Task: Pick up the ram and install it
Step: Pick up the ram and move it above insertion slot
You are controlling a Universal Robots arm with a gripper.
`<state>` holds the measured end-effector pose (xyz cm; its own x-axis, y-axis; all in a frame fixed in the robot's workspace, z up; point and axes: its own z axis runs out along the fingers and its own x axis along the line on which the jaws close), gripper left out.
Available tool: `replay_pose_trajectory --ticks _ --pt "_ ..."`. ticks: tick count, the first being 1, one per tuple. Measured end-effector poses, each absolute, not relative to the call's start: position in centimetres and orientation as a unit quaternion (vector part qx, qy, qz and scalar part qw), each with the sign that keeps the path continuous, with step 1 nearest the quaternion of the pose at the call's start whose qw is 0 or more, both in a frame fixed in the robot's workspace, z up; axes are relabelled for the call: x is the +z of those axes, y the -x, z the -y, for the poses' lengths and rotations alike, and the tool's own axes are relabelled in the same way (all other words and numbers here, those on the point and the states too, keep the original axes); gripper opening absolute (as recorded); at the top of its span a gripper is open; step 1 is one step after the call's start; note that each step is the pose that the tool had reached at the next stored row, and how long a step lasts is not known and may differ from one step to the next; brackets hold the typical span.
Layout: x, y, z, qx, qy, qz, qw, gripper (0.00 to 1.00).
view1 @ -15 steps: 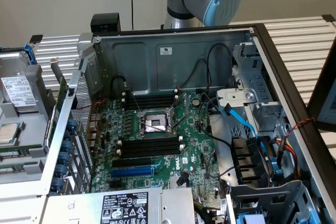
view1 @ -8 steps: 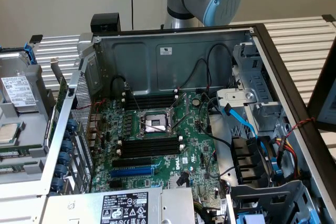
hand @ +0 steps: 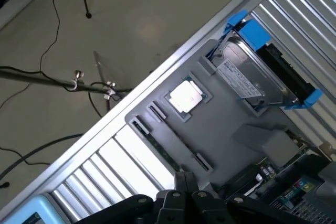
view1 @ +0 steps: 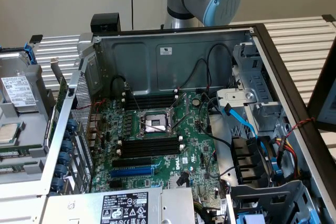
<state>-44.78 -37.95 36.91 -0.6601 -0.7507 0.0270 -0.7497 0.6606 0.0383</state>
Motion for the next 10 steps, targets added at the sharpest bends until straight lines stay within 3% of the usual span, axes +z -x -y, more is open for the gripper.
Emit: replay_pose_trajectory --ticks 10 --pt "36.8 44.78 37.95 -0.008 -0.493 0.87 0.016 0.1"
